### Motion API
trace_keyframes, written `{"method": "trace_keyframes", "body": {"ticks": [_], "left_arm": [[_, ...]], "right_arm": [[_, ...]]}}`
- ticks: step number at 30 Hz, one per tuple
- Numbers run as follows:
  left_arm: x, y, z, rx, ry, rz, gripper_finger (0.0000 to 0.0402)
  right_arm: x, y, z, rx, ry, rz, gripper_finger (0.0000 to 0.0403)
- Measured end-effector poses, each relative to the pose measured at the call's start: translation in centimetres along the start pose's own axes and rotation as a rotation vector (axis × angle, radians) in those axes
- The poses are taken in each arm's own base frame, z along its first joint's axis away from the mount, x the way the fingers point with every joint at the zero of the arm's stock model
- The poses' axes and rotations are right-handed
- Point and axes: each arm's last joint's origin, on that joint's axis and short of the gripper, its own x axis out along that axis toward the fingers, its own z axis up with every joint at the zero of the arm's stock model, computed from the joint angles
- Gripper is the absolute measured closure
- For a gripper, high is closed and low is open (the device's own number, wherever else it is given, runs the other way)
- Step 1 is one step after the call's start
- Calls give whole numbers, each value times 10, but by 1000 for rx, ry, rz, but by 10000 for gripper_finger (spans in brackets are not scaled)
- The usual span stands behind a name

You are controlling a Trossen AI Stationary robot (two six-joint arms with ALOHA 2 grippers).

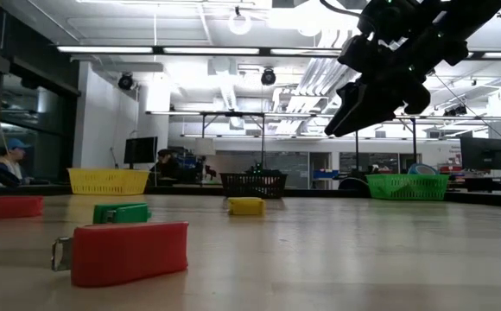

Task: Pick and place Stapler, Stapler remover, tape
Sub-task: Put the dark blue tape into the green bin

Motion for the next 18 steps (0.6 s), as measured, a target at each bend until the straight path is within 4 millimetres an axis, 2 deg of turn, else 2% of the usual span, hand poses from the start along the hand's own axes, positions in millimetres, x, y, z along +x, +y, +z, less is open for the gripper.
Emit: {"method": "trace_keyframes", "body": {"ticks": [5,13,18], "left_arm": [[1,1,-3,-38,-48,-2,253],[19,12,2,-98,-26,48,253],[24,11,2,-108,-15,16,253]], "right_arm": [[0,0,0,9,2,1,210],[0,3,-2,11,24,14,210],[0,9,0,-6,19,29,210]]}}
